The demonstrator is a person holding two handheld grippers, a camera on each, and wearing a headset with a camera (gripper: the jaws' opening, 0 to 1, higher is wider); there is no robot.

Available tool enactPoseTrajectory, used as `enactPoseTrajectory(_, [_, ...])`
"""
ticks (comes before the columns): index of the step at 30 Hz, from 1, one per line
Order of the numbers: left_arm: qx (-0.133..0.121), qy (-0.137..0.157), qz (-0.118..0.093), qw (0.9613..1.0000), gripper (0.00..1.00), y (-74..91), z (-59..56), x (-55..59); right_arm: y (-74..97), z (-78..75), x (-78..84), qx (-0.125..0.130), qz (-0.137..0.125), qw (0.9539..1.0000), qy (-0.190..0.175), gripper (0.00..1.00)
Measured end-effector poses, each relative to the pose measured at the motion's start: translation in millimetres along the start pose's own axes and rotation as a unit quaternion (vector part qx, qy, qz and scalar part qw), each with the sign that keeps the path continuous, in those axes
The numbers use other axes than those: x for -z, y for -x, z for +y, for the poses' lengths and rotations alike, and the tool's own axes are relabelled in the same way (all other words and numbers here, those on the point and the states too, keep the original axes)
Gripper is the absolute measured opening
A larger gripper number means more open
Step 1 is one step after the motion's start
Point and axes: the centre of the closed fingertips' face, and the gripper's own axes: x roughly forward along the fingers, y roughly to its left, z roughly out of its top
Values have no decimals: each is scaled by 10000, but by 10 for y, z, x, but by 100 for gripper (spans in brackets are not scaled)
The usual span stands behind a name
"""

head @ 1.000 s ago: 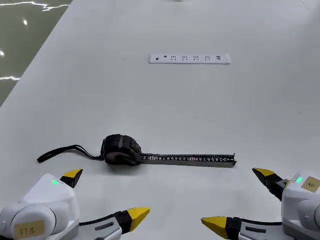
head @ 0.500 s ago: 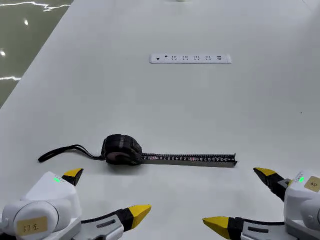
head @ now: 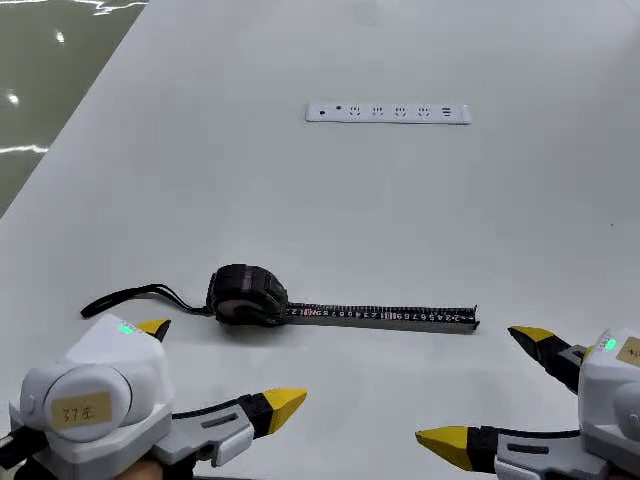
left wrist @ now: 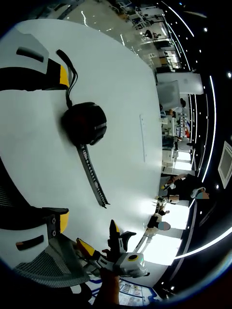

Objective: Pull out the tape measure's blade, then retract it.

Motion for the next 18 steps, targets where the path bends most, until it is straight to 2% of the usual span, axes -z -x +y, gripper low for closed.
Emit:
enactPoseTrajectory(8, [-36, 27, 71, 10000, 99, -96, 40, -50, -14, -91, -12, -187, 33, 9997, 127, 95])
enactPoseTrajectory(18, [-5, 212, 43, 9998, 99, -213, 34, -133, -45, -184, 34, -409, 177, 9987, 254, 91])
